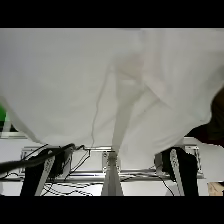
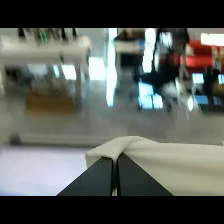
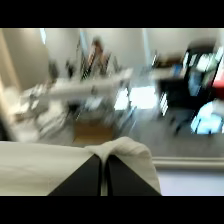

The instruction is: Fold the clothes and pants, and hang the long-sleeved shirts on hangers.

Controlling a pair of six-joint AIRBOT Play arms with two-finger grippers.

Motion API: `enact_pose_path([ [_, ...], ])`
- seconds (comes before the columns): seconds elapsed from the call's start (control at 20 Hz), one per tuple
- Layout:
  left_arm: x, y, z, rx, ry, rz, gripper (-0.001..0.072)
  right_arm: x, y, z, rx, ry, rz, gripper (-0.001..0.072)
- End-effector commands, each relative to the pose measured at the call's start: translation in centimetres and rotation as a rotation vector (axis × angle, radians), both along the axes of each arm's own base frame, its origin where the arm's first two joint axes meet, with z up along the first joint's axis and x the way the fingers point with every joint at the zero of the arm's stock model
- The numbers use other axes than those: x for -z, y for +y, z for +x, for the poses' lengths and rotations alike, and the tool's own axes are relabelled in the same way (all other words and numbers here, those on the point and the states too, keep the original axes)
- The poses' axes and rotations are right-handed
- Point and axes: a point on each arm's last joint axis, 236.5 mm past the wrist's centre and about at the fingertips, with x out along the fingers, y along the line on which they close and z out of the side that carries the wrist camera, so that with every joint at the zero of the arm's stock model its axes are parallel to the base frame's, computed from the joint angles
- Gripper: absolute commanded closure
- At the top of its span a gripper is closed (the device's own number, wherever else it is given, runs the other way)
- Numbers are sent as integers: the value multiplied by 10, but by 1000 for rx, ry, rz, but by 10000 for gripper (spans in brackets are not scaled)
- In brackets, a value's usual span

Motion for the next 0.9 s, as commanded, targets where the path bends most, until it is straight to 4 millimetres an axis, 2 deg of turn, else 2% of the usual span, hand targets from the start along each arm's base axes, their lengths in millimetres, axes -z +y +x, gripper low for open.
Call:
enact_pose_path([
  [0.0,146,-11,74,133,418,-72,695,126,9,74,-216,491,100,694],
  [0.1,231,-27,116,226,598,-57,695,200,13,113,-285,709,131,694],
  [0.2,300,-34,150,243,703,-81,695,273,13,152,-285,862,137,694],
  [0.3,350,-31,174,217,748,-109,695,336,1,187,-211,947,134,693],
  [0.4,385,-28,187,194,775,-142,694,381,-16,211,-131,987,151,693],
  [0.5,403,-28,191,185,794,-167,695,408,-30,223,-77,1008,153,694],
  [0.65,409,-31,185,201,826,-169,695,420,-31,216,-86,1046,109,694],
  [0.75,418,-40,166,250,912,-175,694,432,-24,194,-146,1130,50,694],
  [0.85,438,-43,126,321,1088,-123,695,448,-20,160,-221,1255,-39,694],
])
